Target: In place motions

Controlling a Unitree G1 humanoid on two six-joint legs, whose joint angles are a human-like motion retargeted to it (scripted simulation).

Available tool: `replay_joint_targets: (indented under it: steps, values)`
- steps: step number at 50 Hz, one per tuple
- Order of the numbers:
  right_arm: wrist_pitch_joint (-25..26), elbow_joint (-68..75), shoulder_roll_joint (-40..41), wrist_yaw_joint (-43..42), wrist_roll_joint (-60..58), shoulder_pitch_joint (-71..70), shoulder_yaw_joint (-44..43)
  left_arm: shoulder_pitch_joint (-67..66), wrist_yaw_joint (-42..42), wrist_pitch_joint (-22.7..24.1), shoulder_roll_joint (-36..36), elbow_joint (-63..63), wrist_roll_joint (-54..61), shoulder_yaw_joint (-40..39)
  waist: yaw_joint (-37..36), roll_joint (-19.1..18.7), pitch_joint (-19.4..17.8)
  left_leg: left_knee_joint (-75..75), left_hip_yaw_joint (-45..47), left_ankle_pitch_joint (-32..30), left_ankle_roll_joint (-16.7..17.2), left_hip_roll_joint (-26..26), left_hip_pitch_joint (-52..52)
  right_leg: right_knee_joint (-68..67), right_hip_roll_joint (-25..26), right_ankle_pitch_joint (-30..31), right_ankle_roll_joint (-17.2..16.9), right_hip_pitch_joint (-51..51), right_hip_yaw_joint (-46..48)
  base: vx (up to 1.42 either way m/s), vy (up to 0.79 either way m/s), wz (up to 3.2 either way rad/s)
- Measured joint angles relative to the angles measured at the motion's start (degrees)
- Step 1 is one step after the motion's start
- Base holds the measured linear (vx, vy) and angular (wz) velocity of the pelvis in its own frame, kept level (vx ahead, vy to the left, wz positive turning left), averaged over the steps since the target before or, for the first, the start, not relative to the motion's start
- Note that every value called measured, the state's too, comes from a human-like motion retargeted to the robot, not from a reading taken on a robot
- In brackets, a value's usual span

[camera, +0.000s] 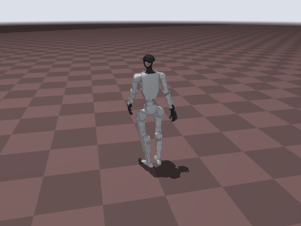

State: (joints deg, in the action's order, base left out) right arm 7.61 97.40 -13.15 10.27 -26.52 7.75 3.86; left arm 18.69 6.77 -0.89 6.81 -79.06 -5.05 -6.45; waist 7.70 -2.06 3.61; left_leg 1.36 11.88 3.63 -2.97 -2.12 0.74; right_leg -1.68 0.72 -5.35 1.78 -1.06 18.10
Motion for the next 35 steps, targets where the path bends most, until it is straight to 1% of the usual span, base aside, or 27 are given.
replay_joint_targets:
  steps: [5, 12, 18, 22, 25, 28, 35]
  values:
    - [-2.1, -1.6, 3.8, 2.0, -1.9, -5.4, 5.0, -5.3, 0.9, -0.1, -0.6, -6.1, -1.3, -1.5, -1.2, 0.0, 0.1, 0.2, -0.4, 0.2, 0.0, -0.3, -0.2, 0.0, -0.1, -0.1, 0.1, 0.2, -0.1, 0.00, 0.00, 0.00]
    - [-5.3, -10.3, 8.8, 5.3, -6.7, -14.4, 12.1, -17.7, 0.7, -1.1, -0.5, -17.3, -3.3, -9.2, -1.9, 0.2, 0.2, 0.9, -0.7, 0.8, 0.2, -0.5, -0.2, -0.2, -0.3, -0.1, 0.2, 0.2, -0.5, 0.00, 0.00, 0.00]
    - [-8.9, -18.5, 11.2, 7.8, -6.8, -20.0, 14.1, -31.3, 2.4, -2.7, 0.1, -18.3, -2.9, -15.5, -1.7, 0.2, 0.2, 1.2, -0.9, 1.1, 0.3, -0.5, 0.0, -0.5, -0.4, -0.1, 0.1, -0.2, -0.9, 0.00, 0.00, 0.00]
    - [-10.3, -21.9, 11.9, 9.1, -5.0, -21.4, 14.0, -36.8, 3.1, -4.0, 0.2, -18.3, -2.4, -18.2, -1.4, 0.2, 0.2, 1.3, -1.3, 1.1, 0.3, -0.5, 0.3, -0.6, -0.4, -0.2, 0.0, -0.4, -0.9, 0.00, 0.00, 0.00]
    - [-10.8, -23.0, 11.9, 9.8, -4.1, -21.1, 13.8, -38.1, 3.3, -5.0, 0.3, -18.3, -1.8, -18.9, -1.2, 0.4, 0.2, 1.3, -1.5, 1.0, 0.3, -0.5, 0.4, -0.6, -0.4, -0.2, 0.0, -0.4, -0.8, 0.00, 0.00, 0.00]
    - [-10.7, -22.2, 11.3, 9.7, -4.2, -19.6, 13.7, -36.7, 3.3, -5.1, 0.2, -18.3, -1.5, -18.4, -0.9, 0.6, 0.1, 1.3, -1.6, 1.0, 0.3, -0.5, 0.4, -0.6, -0.5, -0.2, 0.0, -0.4, -0.7, 0.00, 0.00, 0.00]
    - [-8.2, -14.1, 8.5, 6.4, -7.5, -14.2, 12.0, -25.7, 1.0, -3.4, -0.9, -18.3, -0.6, -15.3, -0.3, 0.8, 0.2, 1.1, -0.8, 1.1, 0.2, -0.2, 0.2, -0.6, -0.3, 0.0, -0.1, -0.5, -0.9, 0.00, 0.00, 0.00]
